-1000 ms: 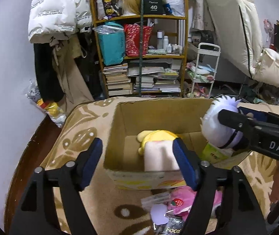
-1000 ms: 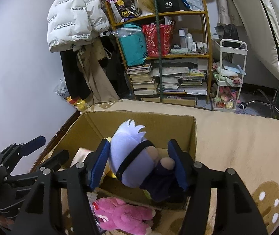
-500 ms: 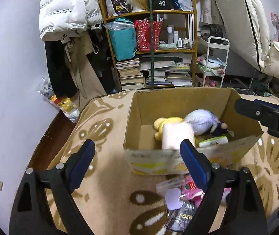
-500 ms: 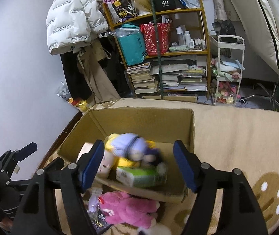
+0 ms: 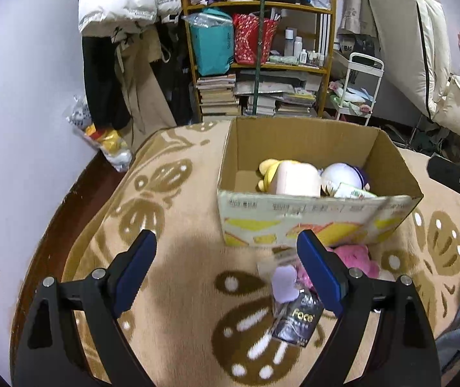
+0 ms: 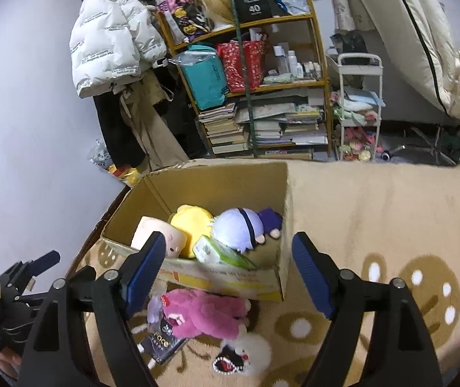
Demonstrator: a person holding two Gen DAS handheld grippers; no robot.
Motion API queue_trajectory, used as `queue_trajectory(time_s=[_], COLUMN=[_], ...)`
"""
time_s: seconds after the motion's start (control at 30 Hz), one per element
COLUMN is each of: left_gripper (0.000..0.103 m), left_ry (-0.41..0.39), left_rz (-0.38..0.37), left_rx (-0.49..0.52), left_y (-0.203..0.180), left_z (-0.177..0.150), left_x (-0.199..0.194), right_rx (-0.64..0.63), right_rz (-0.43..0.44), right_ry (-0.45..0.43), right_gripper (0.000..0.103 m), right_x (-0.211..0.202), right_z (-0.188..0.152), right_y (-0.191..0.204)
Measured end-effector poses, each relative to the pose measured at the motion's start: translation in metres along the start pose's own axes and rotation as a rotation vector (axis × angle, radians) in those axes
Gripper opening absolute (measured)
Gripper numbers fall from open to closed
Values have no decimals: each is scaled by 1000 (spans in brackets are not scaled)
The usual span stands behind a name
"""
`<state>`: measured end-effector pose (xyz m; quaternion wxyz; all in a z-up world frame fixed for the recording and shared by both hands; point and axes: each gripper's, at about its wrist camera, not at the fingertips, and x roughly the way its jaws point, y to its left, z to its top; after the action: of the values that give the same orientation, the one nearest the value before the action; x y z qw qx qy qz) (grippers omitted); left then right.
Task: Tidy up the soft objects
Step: 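Move both tools back toward the pink strawberry bear and black bottle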
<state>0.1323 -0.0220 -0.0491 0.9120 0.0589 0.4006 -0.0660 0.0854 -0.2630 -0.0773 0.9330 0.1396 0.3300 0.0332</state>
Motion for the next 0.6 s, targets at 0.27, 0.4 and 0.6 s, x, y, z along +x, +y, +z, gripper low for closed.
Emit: queue_trajectory(time_s=[0.27,0.4,0.6], left_gripper=[88,88,88], left_ry=[34,48,73], left_rz=[13,10,-2], left_rx=[13,21,16], left_y=[-2,-4,-5], left_z=[-15,-20,-30], left_x=[-7,-8,-11], right_rx=[112,139,108], right_rz=[-6,-16,-40], right_ry=[63,86,115], right_gripper=[88,88,88], right_x=[-8,-9,-7], right_z=[-15,-21,-30], right_y=[-23,-29,-23])
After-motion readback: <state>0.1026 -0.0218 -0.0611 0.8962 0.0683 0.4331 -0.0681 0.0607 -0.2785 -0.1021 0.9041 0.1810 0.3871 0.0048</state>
